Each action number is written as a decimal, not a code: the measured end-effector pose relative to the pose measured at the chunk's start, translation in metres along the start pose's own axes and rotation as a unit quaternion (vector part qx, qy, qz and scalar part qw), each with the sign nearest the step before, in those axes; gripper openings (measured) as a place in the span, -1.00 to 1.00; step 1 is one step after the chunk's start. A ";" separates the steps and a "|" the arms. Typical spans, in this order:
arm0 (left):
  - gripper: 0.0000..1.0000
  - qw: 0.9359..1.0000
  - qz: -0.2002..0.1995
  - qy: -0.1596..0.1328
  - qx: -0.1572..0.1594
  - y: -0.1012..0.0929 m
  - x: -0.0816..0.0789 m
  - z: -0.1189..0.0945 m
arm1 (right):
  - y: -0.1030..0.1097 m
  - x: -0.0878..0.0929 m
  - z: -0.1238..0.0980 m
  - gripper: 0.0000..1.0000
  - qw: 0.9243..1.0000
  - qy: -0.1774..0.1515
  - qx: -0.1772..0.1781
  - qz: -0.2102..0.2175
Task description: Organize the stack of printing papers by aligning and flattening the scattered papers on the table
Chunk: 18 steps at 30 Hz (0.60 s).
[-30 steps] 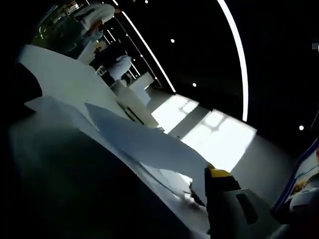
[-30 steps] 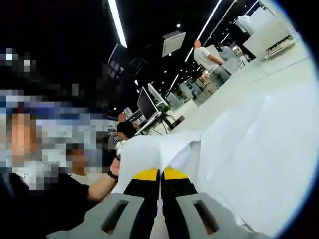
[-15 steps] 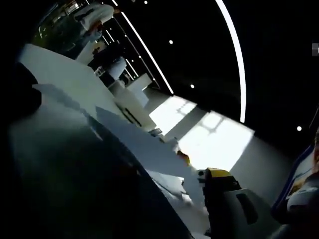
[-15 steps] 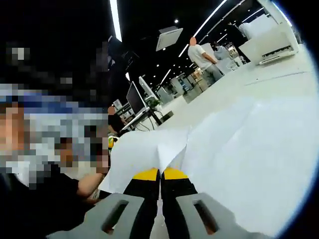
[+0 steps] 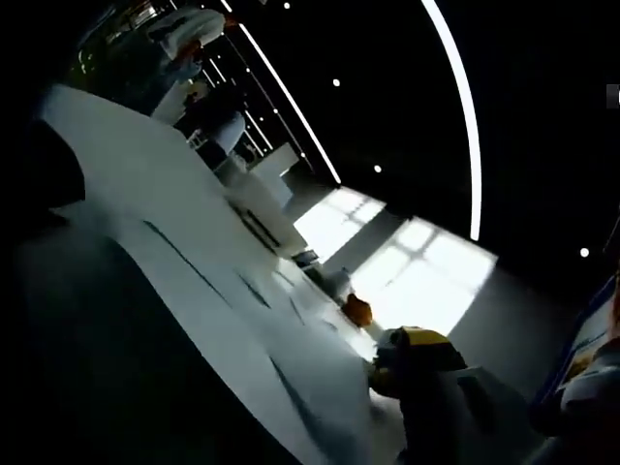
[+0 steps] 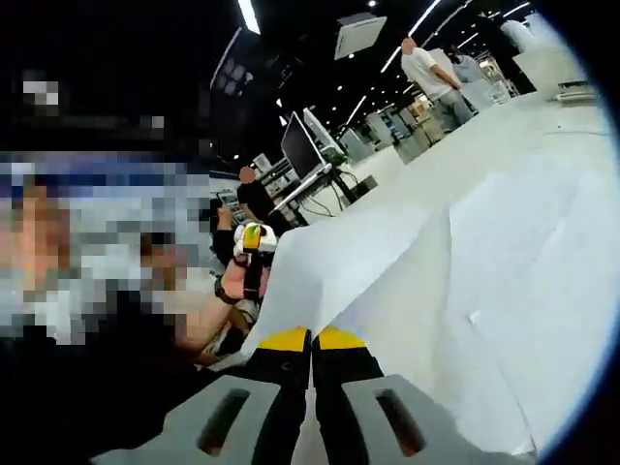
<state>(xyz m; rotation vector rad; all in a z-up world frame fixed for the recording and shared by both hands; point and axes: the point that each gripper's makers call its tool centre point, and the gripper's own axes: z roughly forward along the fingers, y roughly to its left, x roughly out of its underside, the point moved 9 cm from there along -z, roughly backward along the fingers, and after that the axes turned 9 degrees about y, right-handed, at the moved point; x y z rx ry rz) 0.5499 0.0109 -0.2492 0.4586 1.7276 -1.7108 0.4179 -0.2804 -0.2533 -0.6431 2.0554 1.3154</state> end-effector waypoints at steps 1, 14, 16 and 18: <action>0.12 1.000 -0.001 0.001 0.001 0.000 0.000 0.000 | 0.000 0.002 0.001 -1.00 1.000 0.017 -0.004 -0.002; -0.03 1.000 -0.007 0.012 0.000 0.004 0.000 0.001 | -0.013 -0.008 -0.005 -1.00 0.992 0.087 -0.090 -0.011; -0.06 1.000 -0.010 0.011 -0.001 0.003 0.000 0.000 | -0.012 -0.010 0.001 -1.00 0.992 0.093 -0.082 -0.019; -0.11 1.000 -0.013 0.007 -0.001 0.004 0.000 -0.001 | -0.015 -0.012 0.003 -1.00 0.994 0.088 -0.068 -0.020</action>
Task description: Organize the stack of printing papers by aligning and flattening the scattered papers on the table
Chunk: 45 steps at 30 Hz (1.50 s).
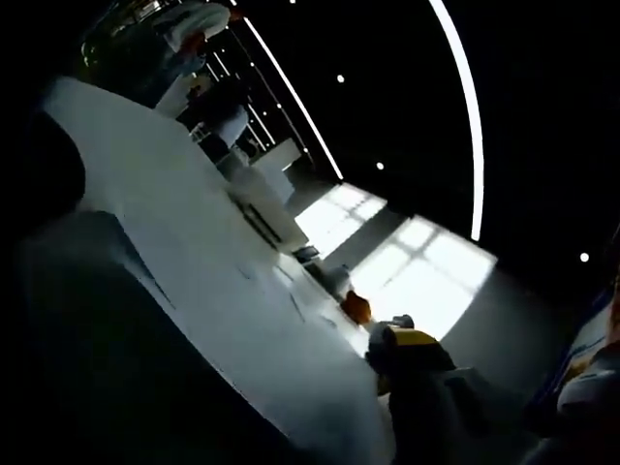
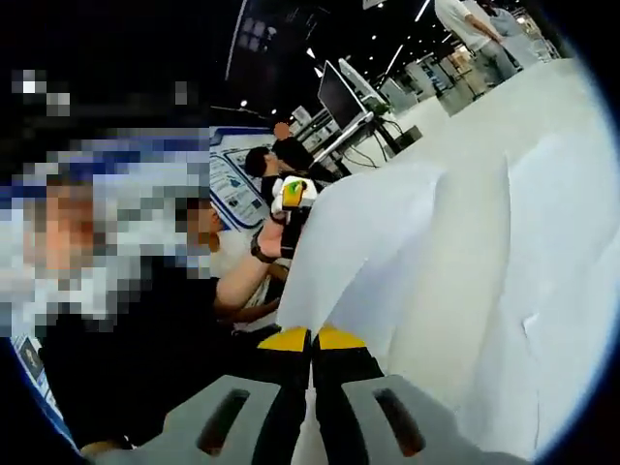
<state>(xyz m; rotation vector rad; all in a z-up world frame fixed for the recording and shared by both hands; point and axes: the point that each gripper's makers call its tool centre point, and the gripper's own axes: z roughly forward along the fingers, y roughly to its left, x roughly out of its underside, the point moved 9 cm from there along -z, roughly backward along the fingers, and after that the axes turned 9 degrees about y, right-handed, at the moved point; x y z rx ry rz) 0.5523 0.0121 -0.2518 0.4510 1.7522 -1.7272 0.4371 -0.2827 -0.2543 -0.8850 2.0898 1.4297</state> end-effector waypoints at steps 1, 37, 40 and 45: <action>-0.14 1.000 -0.002 -0.002 -0.001 0.001 0.000 -0.001 | -0.004 0.000 -0.002 -1.00 1.000 -0.002 0.002 0.001; -0.88 0.999 0.017 -0.023 -0.040 0.001 0.001 -0.006 | -0.015 -0.008 -0.005 -0.87 0.999 -0.005 0.038 -0.004; -0.88 0.999 0.019 -0.026 -0.041 -0.002 0.003 -0.005 | -0.009 -0.012 -0.012 -0.69 0.998 -0.047 0.041 0.003; -0.88 0.998 0.026 -0.023 -0.046 -0.005 0.006 -0.004 | 0.007 -0.018 -0.023 -0.40 0.990 -0.114 0.077 -0.026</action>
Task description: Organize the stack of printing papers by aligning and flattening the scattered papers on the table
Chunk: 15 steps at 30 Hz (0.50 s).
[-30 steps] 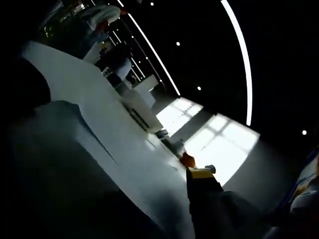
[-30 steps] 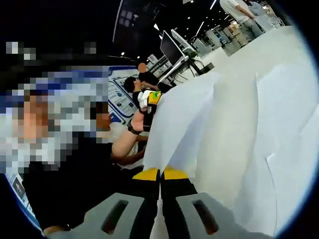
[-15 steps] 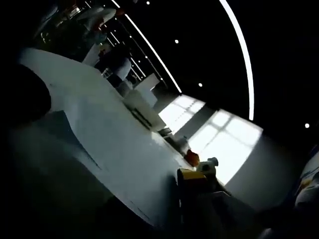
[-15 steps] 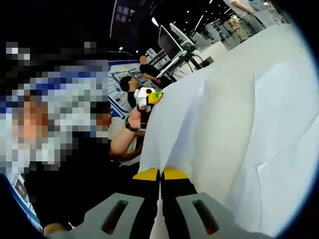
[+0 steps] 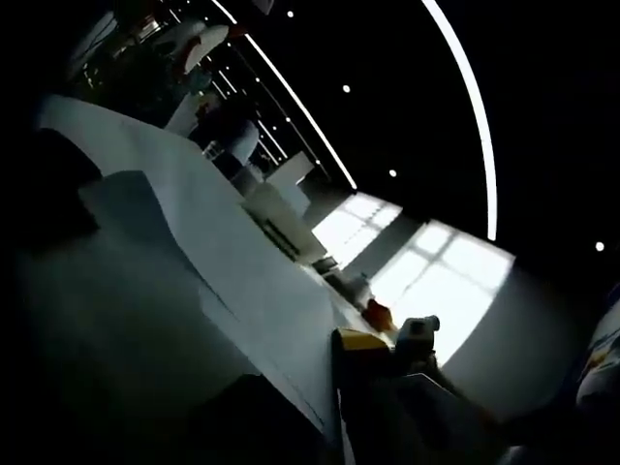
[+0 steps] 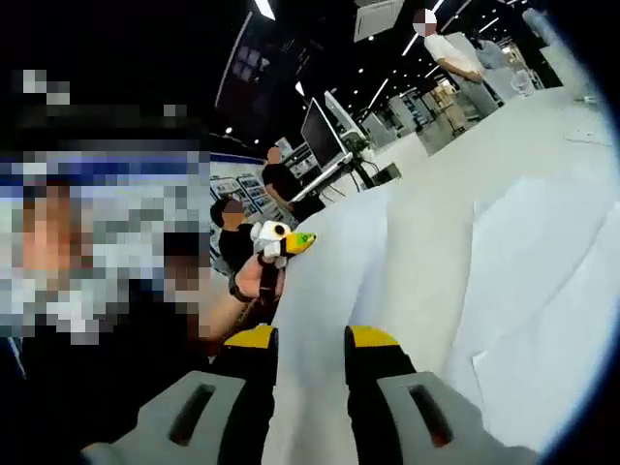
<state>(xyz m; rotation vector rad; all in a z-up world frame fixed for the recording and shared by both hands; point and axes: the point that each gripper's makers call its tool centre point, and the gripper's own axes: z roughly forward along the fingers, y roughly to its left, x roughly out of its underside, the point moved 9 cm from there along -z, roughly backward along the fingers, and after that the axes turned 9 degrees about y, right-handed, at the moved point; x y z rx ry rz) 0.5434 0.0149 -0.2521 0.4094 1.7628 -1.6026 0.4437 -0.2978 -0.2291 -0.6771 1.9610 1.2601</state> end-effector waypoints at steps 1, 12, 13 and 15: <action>-0.88 1.000 0.000 0.000 -0.001 0.001 0.000 0.000 | 0.003 -0.002 -0.002 -0.35 1.000 -0.012 0.004 -0.011; -0.88 1.000 0.002 0.001 -0.007 -0.001 0.002 0.002 | 0.017 -0.015 -0.019 0.47 0.987 -0.101 0.117 -0.047; -0.88 1.000 0.004 0.001 -0.008 -0.003 0.004 0.003 | 0.018 -0.015 -0.019 0.57 0.986 -0.103 0.123 -0.042; -0.88 1.000 0.005 0.001 -0.010 -0.003 0.005 0.003 | 0.019 -0.014 -0.022 0.67 0.984 -0.111 0.137 -0.032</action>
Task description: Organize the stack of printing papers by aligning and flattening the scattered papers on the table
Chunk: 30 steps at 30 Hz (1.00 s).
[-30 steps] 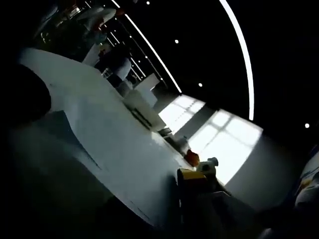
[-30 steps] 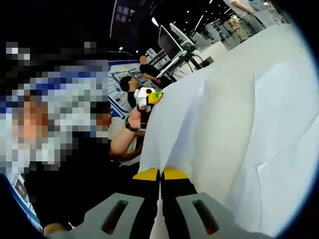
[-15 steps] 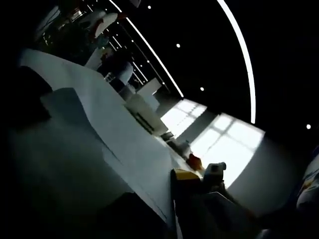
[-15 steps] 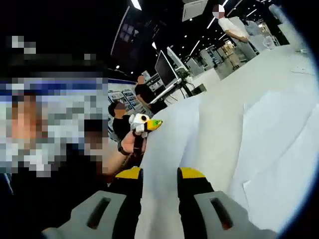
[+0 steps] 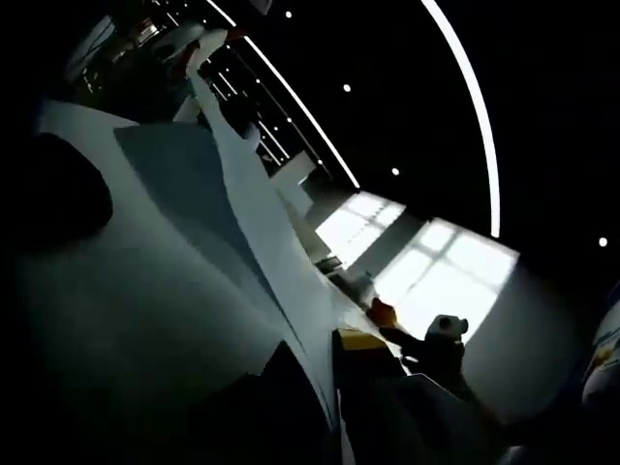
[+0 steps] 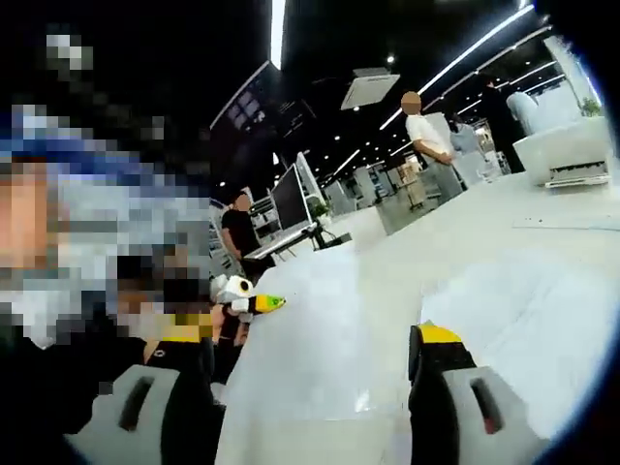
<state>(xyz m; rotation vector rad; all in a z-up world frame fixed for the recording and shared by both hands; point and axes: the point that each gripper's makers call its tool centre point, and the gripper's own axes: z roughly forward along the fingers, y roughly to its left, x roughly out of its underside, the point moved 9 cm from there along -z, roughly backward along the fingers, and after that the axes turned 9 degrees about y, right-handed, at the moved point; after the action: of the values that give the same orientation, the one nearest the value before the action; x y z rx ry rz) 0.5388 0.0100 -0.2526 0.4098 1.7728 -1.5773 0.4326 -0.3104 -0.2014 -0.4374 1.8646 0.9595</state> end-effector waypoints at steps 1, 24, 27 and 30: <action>-0.88 1.000 -0.001 -0.001 0.000 0.001 0.000 0.000 | 0.000 -0.001 -0.002 0.71 1.000 -0.004 0.007 0.004; -0.88 1.000 0.003 0.004 0.003 0.006 -0.006 -0.005 | 0.007 0.016 -0.040 0.77 0.994 -0.041 0.103 0.018; -0.88 1.000 0.002 0.005 0.003 0.007 -0.007 -0.005 | 0.004 0.014 -0.045 0.77 0.993 -0.047 0.105 0.020; -0.88 1.000 0.003 0.007 0.003 0.006 -0.006 -0.004 | 0.003 0.017 -0.049 0.77 0.992 -0.051 0.114 0.022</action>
<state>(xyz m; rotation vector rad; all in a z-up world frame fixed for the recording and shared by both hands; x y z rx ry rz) 0.5456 0.0167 -0.2533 0.4284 1.7761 -1.5785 0.3934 -0.3447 -0.2029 -0.2058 1.8697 0.7721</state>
